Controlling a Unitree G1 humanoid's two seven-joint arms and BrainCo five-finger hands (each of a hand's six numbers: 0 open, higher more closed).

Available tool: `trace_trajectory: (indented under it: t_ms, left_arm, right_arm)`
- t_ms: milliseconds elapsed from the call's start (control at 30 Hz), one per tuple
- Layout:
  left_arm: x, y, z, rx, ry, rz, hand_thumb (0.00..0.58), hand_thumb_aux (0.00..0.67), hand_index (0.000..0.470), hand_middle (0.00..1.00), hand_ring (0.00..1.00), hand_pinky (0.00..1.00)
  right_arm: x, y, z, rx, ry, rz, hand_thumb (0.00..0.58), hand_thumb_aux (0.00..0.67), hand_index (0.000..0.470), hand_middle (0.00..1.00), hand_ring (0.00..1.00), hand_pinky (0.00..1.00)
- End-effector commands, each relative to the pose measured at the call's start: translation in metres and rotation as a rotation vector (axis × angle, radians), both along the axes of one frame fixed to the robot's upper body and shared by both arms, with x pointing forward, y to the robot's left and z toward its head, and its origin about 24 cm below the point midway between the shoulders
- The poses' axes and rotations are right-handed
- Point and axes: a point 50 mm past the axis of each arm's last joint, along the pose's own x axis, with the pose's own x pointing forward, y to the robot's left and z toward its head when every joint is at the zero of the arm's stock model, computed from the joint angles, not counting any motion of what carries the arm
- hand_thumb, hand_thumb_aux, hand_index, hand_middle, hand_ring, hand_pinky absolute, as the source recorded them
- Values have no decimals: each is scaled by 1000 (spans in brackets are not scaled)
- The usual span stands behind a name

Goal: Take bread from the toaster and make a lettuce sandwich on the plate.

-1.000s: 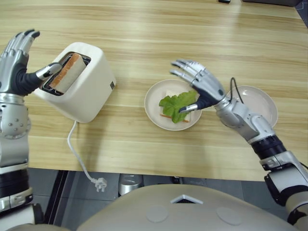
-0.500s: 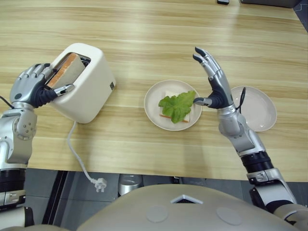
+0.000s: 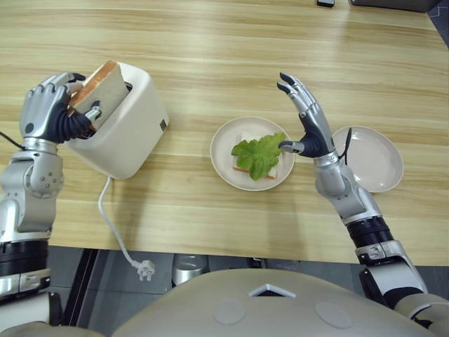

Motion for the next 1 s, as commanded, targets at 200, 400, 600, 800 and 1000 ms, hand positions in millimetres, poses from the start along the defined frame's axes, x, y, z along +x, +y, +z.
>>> trace_trajectory:
  t_ms: [200,400,600,800,1000]
  left_arm:
    - [20,-111,19,-448,-72,-533,580,670,460,1000,1000,1000]
    - [27,-189,-39,-728,349,-787,580,670,460,1000,1000,1000]
    - [37,-226,-90,-731,729,-868,580,670,460,1000,1000,1000]
    - [60,-228,-95,-727,795,-863,580,670,460,1000,1000,1000]
    - [83,-227,-95,-727,753,-825,580,670,460,1000,1000,1000]
  right_arm:
    - [10,-17,6,-13,-31,-50,0,0,0,0,0,0]
    - [17,-51,18,17,-46,-140,0,0,0,0,0,0]
    - [16,-82,23,-56,-37,-204,0,0,0,0,0,0]
    - [13,-92,22,-122,-22,-212,0,0,0,0,0,0]
    - [11,-83,17,-175,-10,-167,0,0,0,0,0,0]
